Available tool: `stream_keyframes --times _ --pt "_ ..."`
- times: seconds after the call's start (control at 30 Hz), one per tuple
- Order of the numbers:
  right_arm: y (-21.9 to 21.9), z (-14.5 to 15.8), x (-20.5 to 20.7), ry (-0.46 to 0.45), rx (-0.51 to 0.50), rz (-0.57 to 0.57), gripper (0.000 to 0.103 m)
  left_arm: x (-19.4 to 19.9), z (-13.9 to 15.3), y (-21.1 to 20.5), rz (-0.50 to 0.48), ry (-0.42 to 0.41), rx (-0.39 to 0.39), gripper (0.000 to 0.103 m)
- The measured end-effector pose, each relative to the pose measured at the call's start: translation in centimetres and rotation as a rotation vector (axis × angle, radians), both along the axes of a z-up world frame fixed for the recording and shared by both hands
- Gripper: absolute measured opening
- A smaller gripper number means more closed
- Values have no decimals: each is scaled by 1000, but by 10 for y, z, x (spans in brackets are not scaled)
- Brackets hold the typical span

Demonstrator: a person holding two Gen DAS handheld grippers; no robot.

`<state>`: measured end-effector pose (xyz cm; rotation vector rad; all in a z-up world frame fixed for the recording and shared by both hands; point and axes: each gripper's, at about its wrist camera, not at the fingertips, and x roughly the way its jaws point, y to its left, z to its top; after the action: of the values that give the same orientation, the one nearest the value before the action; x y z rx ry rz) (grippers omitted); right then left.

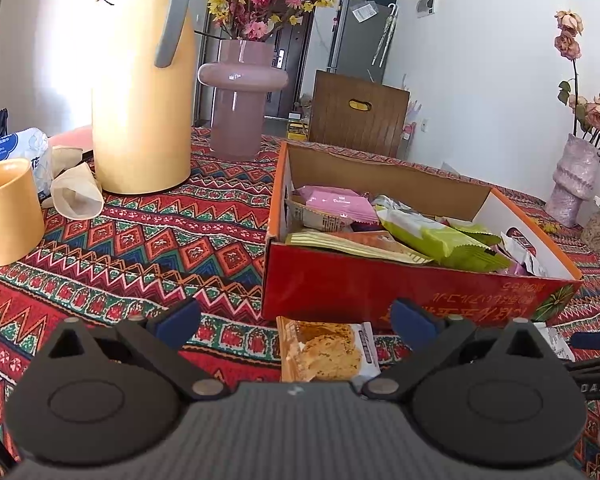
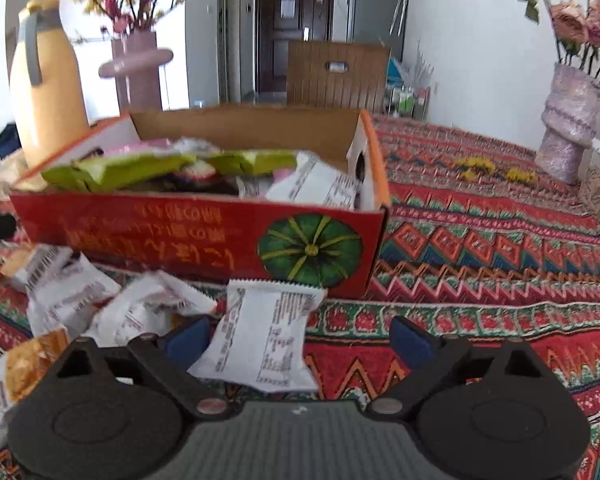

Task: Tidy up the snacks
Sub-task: 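Move both tools back from the box toward the snack pile, then grasp a white wrapped packet with the right tool while the left tool grasps a cookie packet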

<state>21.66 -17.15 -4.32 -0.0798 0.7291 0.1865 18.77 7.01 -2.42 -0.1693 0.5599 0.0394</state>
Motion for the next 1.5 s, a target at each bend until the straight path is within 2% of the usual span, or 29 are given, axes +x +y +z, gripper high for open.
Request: stream_keyframes --times 0.13,0.2,0.57,0.63,0.7,0.77,0.83,0.87,1.13,1.3,1.5 --pt "0 -3 5 13 12 4 97 0 -1 1 4 2 -4 103" --pt "-3 -6 9 25 34 -2 103 0 -1 1 5 3 -7 103" --pt "-1 -6 12 18 38 17 103 0 -1 2 8 8 -7 103" --pt "-2 -5 11 12 41 12 98 0 -1 2 7 7 -8 103" --pt "-3 -2 9 -4 51 19 73 0 -1 2 7 7 -8 103" --pt "-5 1 6 -19 61 20 53 0 -1 2 8 7 -7 103" --pt "-7 2 4 -29 83 24 50 0 -1 2 11 8 -8 103" --pt "-8 2 2 -39 87 24 43 0 -1 3 14 9 -9 103" --pt "-29 12 -16 -169 168 -49 42 2 -3 2 31 15 3 103" --pt "-33 12 -19 -196 179 -58 42 3 -2 5 75 26 8 103" --pt "-36 15 -26 -231 196 -44 42 9 9 -5 65 66 61 103"
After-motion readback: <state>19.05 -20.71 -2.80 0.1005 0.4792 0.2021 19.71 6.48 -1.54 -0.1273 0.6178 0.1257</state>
